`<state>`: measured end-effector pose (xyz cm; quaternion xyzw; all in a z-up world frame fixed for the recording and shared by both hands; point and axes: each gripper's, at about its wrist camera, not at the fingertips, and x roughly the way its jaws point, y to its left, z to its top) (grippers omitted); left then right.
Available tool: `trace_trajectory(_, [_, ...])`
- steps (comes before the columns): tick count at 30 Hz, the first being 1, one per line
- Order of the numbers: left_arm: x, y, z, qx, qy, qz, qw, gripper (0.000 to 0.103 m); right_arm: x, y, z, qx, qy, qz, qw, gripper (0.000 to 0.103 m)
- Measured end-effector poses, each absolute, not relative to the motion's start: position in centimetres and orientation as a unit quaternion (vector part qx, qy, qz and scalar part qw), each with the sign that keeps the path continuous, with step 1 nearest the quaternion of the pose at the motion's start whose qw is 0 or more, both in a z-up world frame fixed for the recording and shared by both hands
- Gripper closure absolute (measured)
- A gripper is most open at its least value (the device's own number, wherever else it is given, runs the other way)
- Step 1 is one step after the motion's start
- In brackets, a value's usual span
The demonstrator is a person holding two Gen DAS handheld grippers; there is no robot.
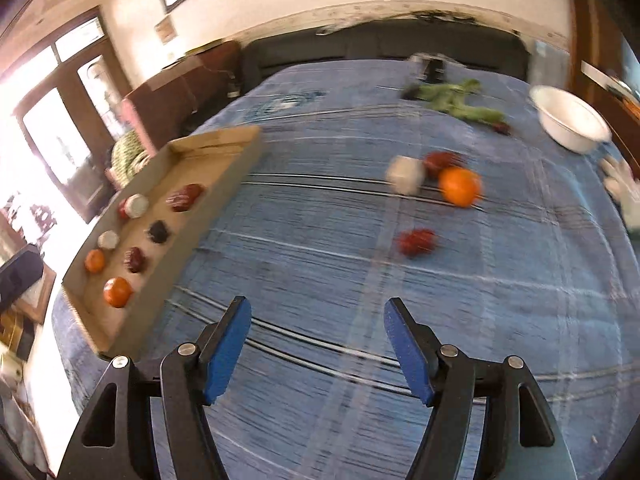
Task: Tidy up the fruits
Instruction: 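Grasp another white cube with the left tool while the right tool grasps an orange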
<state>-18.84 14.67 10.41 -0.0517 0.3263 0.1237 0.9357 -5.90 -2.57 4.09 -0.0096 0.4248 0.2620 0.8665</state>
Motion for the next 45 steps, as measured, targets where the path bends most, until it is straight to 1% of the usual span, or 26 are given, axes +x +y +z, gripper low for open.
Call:
trace_trajectory(8, [-18.1, 12.2, 9.7, -0.009, 0.340, 0.129, 0.932, 0.029, -4.8, -8.1, 4.7, 0.020, 0.419, 0.222, 0.880, 0.028])
trace_trajectory(15, [-17.5, 11.6, 9.2, -0.003, 0.351, 0.127, 0.928, 0.029, -4.3, -9.2, 4.5, 0.022, 0.418, 0.216, 0.882, 0.028])
trace_trajectory(21, [-16.8, 11.5, 8.3, -0.009, 0.367, 0.118, 0.923, 0.029, -3.5, -9.7, 3.8, 0.028, 0.425, 0.213, 0.879, 0.028])
trace_trajectory(28, [-15.6, 12.3, 6.7, -0.045, 0.386, 0.098, 0.916, 0.029, -1.2, -10.7, 3.8, 0.032, 0.429, 0.193, 0.882, 0.028])
trace_trajectory(34, [-14.3, 12.3, 5.6, -0.072, 0.396, 0.078, 0.912, 0.029, 2.8, -9.8, 3.8, 0.025, 0.427, 0.180, 0.886, 0.028])
trace_trajectory(38, [-13.0, 12.2, 5.7, -0.080, 0.398, 0.067, 0.912, 0.029, 5.4, -8.2, 3.6, 0.012, 0.421, 0.168, 0.891, 0.031])
trace_trajectory(45, [-8.6, 12.3, 5.9, -0.088, 0.404, 0.064, 0.908, 0.029, 8.1, -5.8, 2.4, -0.011, 0.423, 0.160, 0.892, 0.032])
